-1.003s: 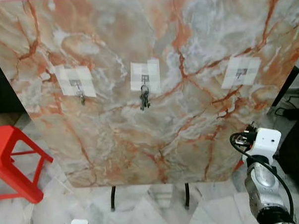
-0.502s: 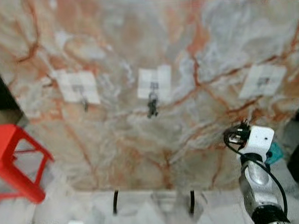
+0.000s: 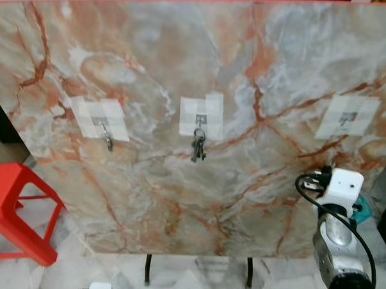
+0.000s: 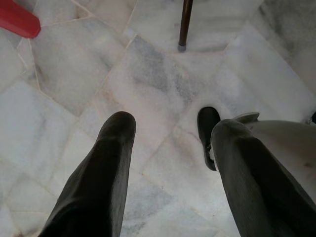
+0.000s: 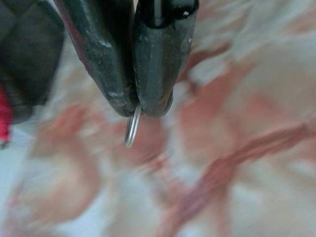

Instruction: Hang keys on a hook

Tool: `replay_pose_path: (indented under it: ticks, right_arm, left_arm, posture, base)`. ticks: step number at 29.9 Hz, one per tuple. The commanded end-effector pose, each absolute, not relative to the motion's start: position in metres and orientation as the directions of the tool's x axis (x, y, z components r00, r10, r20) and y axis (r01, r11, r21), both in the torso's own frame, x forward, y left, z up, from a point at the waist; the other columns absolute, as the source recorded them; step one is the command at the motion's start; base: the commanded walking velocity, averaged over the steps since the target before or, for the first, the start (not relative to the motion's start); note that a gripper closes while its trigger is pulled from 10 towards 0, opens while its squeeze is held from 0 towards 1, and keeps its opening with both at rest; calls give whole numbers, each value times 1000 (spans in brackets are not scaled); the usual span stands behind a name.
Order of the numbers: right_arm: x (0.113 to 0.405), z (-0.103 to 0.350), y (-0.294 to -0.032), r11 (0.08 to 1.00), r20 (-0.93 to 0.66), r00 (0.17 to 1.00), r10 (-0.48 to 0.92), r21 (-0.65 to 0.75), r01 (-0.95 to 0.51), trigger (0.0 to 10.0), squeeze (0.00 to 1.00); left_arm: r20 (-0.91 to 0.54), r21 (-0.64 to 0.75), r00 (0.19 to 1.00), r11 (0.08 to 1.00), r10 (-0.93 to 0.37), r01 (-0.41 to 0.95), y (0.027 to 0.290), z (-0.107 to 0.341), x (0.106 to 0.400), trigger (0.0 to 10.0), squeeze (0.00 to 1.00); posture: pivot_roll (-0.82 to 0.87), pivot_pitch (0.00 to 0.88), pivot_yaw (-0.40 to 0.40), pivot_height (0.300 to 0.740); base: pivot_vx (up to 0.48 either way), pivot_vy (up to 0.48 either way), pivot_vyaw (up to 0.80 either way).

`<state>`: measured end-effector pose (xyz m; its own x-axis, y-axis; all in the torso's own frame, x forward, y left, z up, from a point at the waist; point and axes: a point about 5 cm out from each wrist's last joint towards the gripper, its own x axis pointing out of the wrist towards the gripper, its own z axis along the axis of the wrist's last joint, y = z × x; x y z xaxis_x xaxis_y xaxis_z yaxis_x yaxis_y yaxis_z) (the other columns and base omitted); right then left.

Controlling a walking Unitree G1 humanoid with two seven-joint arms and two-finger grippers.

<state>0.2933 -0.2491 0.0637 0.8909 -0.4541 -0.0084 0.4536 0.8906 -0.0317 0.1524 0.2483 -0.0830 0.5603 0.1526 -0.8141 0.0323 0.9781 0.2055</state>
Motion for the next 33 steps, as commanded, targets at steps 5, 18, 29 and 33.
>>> replay_pose_path:
  ticks: [5,18,29,33]
  right_arm:
    - [298,80,-261,866,48,868,-495,-53,497,10000,0]
    - [303,101,-270,834,160,842,-514,-136,535,10000,0]
    - [310,114,-257,840,248,883,-399,-286,460,10000,0]
    - [308,118,-257,802,292,864,-410,-336,494,10000,0]
  left_arm:
    - [-821,198,552,979,144,38,246,-85,149,10000,0]
    - [-818,199,556,979,147,35,246,-84,151,10000,0]
    - [-816,198,559,980,147,33,245,-84,152,10000,0]
    - [-816,197,559,980,146,32,245,-84,152,10000,0]
  posture:
    - [15,0,-61,740]
    - [15,0,-62,740]
    - [15,0,-64,740]
    - [15,0,-64,740]
  base:
    - [0,0,0]
    - [0,0,0]
    - [0,0,0]
    - [0,0,0]
